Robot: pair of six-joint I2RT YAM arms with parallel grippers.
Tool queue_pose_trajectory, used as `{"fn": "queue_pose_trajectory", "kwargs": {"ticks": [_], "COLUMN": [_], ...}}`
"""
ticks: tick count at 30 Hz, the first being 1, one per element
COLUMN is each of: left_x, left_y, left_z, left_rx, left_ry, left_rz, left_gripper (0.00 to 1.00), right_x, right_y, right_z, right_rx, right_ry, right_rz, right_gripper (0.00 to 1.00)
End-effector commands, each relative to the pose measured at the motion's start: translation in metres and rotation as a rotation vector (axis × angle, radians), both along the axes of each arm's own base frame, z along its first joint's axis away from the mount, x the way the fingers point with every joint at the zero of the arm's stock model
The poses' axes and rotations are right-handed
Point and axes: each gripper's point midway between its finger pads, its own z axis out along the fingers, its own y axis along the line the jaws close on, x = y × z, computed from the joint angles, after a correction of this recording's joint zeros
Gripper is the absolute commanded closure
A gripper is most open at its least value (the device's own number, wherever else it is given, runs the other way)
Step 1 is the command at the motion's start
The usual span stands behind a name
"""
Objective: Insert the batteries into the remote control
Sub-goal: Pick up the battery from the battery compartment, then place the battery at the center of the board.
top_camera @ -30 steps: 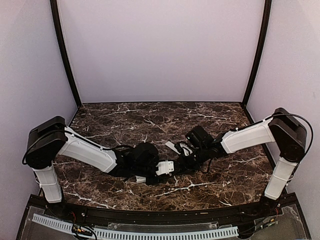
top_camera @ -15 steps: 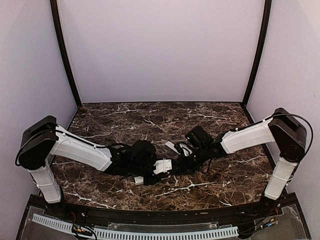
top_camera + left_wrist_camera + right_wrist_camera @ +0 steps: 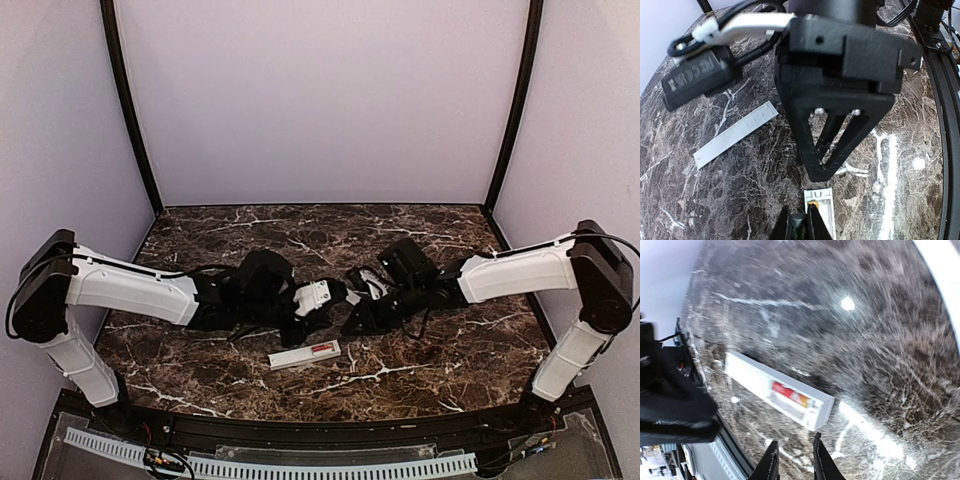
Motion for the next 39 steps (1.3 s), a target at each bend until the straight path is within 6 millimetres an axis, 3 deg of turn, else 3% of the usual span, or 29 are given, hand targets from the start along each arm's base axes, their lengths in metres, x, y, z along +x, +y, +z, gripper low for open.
{"fn": "queue_pose_trajectory", "kwargs": {"ticks": [1,4,10,13,20,22,29,36,39], "left_x": [0.001,-0.009,-0.055,-0.061,-0.087,-0.089,-0.091,-0.08,-0.082], "left_y": [0.016,0.03,0.014,0.009,-0.011,-0.014,-0.023,-0.019,-0.019], "left_z": [0.0,-0.021,-0.039,-0.063,-0.085,-0.088,-0.092,-0.099,-0.094], "left_rx": [0.074,0.208,0.319,0.397,0.466,0.461,0.385,0.385,0.373], "left_ry": [-0.029,-0.044,0.024,0.049,0.096,0.108,0.148,0.192,0.188], "left_rz": [0.02,-0.028,-0.179,-0.192,-0.267,-0.272,-0.295,-0.283,-0.296], "left_gripper": [1.0,1.0,1.0,1.0,1.0,1.0,0.81,0.74,0.61], "right_x": [0.012,0.014,0.019,0.02,0.018,0.017,0.016,0.016,0.015], "right_y": [-0.001,-0.013,-0.034,-0.044,-0.051,-0.052,-0.052,-0.053,-0.053], "right_z": [0.031,0.019,0.015,0.016,0.018,0.016,0.015,0.017,0.015], "right_rx": [0.002,-0.088,-0.133,-0.141,-0.157,-0.155,-0.151,-0.149,-0.149], "right_ry": [-0.147,-0.131,-0.106,-0.105,-0.11,-0.104,-0.099,-0.107,-0.102], "right_rz": [0.015,-0.012,-0.124,-0.159,-0.172,-0.174,-0.172,-0.177,-0.176], "right_gripper": [0.77,0.77,0.76,0.76,0.75,0.75,0.75,0.74,0.74]}}
